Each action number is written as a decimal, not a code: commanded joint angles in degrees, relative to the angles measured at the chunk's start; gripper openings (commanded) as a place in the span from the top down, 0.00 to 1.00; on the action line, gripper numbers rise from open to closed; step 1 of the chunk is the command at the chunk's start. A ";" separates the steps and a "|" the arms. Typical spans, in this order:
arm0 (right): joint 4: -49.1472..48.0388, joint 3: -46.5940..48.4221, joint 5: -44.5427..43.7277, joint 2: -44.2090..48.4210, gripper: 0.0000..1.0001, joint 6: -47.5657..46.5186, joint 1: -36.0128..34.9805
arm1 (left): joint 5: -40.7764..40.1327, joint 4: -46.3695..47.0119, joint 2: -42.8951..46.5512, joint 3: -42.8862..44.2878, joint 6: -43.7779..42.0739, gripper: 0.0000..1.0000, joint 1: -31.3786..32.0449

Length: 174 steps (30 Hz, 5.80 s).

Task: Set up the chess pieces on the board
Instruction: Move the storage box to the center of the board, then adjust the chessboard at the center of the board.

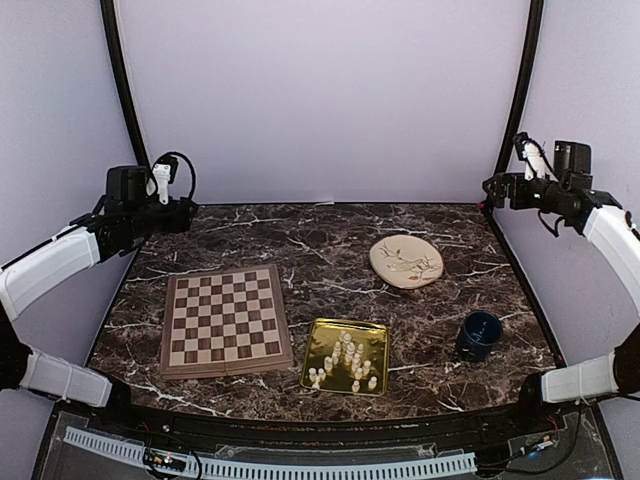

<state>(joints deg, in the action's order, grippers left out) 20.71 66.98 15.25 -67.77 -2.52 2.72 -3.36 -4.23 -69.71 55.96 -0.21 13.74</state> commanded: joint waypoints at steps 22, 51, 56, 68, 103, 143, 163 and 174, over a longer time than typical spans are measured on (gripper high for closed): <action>7.68 -7.74 4.99 -21.60 0.58 -29.94 -34.42 | 23.02 -4.74 -3.10 -13.20 -9.57 0.76 38.10; 11.10 9.36 -1.68 -46.73 0.68 -29.62 -47.46 | 4.14 4.53 15.32 -25.70 -14.09 0.60 48.26; 10.71 11.38 -3.83 -48.74 0.75 -26.54 -47.76 | 2.08 4.83 16.10 -25.65 -13.97 0.60 48.24; 11.73 22.90 -3.18 -57.46 0.86 -19.27 -40.27 | 0.31 4.86 16.62 -25.29 -13.00 0.59 48.24; 13.69 27.34 9.63 -43.72 0.62 -18.42 -45.47 | 7.59 -18.06 -2.41 -7.93 29.30 0.24 -5.03; 15.73 35.16 3.79 -65.50 0.64 -31.44 -69.36 | 25.32 -11.50 -32.36 5.37 20.82 0.39 -13.74; 17.46 50.61 9.01 -72.45 0.65 -29.21 -72.05 | 21.82 -10.55 -33.41 9.43 17.70 0.41 -8.97; 14.35 38.10 11.16 -56.95 0.58 -29.01 -62.48 | 6.48 -22.35 -15.98 3.04 23.30 0.34 -8.97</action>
<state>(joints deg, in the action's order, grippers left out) 39.09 106.17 27.22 -128.86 -32.75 -63.07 9.69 -18.46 -92.58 63.11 19.16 4.54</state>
